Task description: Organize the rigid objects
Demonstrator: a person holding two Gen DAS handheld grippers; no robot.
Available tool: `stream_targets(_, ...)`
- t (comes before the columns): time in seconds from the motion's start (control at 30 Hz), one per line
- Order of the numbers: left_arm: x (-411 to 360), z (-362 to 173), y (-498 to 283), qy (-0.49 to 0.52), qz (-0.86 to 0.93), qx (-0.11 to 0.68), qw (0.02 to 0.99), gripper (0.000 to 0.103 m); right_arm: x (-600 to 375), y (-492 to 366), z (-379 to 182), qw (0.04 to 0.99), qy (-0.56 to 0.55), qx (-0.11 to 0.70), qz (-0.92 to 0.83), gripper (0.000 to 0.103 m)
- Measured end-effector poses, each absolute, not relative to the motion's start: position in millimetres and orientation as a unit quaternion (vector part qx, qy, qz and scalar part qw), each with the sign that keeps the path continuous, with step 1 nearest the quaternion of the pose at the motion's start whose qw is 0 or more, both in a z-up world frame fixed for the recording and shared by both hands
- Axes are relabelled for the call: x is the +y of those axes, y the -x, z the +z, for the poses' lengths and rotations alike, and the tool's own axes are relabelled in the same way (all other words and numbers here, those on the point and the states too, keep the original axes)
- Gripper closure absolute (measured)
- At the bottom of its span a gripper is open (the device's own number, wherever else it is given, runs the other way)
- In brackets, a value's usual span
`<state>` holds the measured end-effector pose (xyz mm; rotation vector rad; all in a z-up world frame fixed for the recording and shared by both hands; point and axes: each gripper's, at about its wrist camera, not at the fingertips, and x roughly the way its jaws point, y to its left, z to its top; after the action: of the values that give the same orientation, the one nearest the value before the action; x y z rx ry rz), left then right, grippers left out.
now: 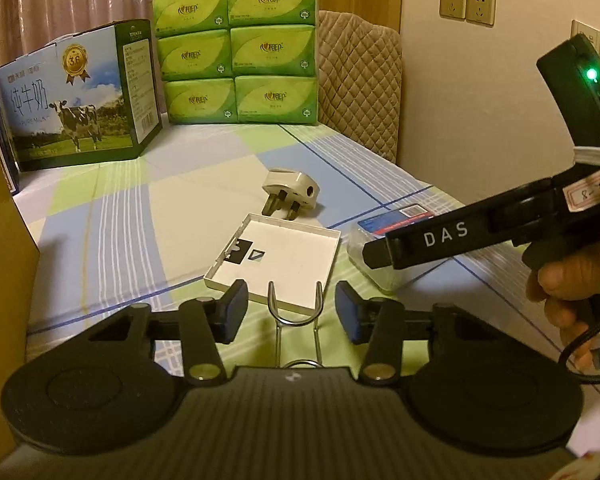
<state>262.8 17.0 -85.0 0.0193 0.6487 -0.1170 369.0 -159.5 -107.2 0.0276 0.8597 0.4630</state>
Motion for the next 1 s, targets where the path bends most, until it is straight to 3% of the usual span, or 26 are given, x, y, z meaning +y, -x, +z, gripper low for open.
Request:
stream_targets(0.2, 16.5, -87.1, -264.0, 0.000, -0.063, 0.321, 0.945, 0.080, -159.6, -368.9, -107.2, 0.883, -0.014, 0.413, 0.222, 0.020)
stream_targets(1.0, 29.7, -45.7, -239.4, 0.025, -0.038, 0.278, 0.959, 0.080, -165.8, -349.6, -85.0, 0.900, -0.042, 0.372, 0.225, 0.020)
